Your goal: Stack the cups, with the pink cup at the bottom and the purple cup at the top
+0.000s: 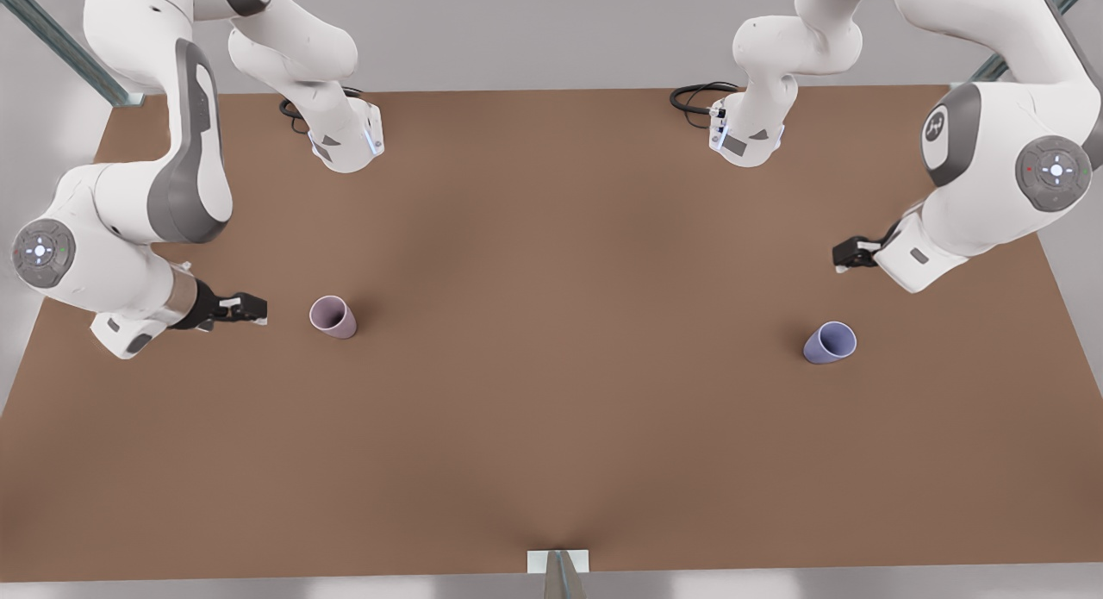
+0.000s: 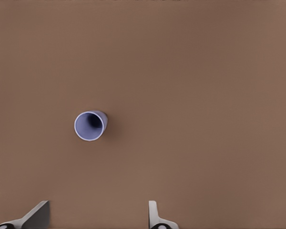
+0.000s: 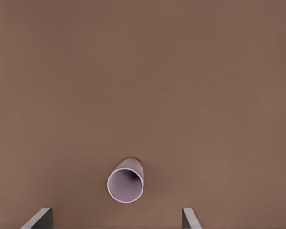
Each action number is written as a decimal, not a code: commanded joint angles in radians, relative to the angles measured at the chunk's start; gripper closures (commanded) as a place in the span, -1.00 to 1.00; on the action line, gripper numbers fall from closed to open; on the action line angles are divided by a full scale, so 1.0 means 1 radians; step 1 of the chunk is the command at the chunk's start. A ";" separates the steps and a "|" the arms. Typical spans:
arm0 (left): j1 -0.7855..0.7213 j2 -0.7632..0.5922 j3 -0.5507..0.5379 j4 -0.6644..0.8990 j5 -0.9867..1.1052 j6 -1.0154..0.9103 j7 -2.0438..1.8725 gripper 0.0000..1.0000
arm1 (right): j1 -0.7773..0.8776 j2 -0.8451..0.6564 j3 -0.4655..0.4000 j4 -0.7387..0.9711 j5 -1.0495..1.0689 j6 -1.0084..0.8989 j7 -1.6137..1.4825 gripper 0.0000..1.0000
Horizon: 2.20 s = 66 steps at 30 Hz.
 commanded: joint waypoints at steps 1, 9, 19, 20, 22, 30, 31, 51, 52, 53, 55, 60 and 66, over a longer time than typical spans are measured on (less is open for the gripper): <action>0.001 -0.002 0.000 -0.001 0.009 0.040 0.002 -1.00 | 0.011 0.000 0.001 -0.027 -0.001 0.095 -0.064 -1.00; 0.001 0.020 0.002 -0.021 0.017 0.026 0.000 -1.00 | 0.051 -0.017 0.001 -0.098 0.002 0.093 -0.062 -1.00; 0.003 0.033 0.000 -0.026 0.017 0.024 -0.002 -1.00 | 0.019 -0.063 -0.013 -0.386 0.004 0.314 -0.064 -1.00; 0.001 0.032 0.000 -0.026 0.017 0.024 0.000 -1.00 | 0.013 -0.057 -0.013 -0.388 0.004 0.320 -0.064 -1.00; 0.003 0.029 0.000 -0.018 0.017 0.018 0.006 -1.00 | 0.003 -0.020 -0.011 -0.388 0.004 0.349 -0.064 -1.00; 0.003 0.024 0.002 -0.004 0.014 0.014 0.005 -1.00 | 0.003 0.066 -0.011 -0.447 0.002 0.506 -0.074 -1.00; 0.003 0.023 0.002 -0.004 0.012 0.014 0.003 -1.00 | 0.000 0.057 -0.011 -0.458 0.002 0.506 -0.080 -1.00; 0.003 0.020 0.000 0.008 0.014 0.004 0.000 -1.00 | 0.006 0.045 -0.010 -0.697 0.001 0.756 -0.105 0.57; 0.003 0.020 0.000 0.008 0.014 0.004 0.000 -1.00 | 0.006 0.048 -0.010 -0.697 0.002 0.757 -0.105 0.57; 0.003 0.020 0.000 0.008 0.014 0.004 0.000 -1.00 | 0.006 0.052 -0.010 -0.697 0.001 0.758 -0.105 0.57; 0.003 0.020 0.000 0.008 0.012 0.003 -0.001 -1.00 | 0.009 0.054 -0.008 -0.700 0.002 0.768 -0.105 0.57; 0.003 0.018 0.000 0.011 0.017 0.001 0.000 -1.00 | 0.014 0.029 -0.002 -0.647 0.004 0.728 -0.068 0.57; 0.003 0.020 0.000 0.023 0.018 -0.009 0.000 -1.00 | 0.077 0.118 0.139 -0.294 0.001 0.540 0.343 0.57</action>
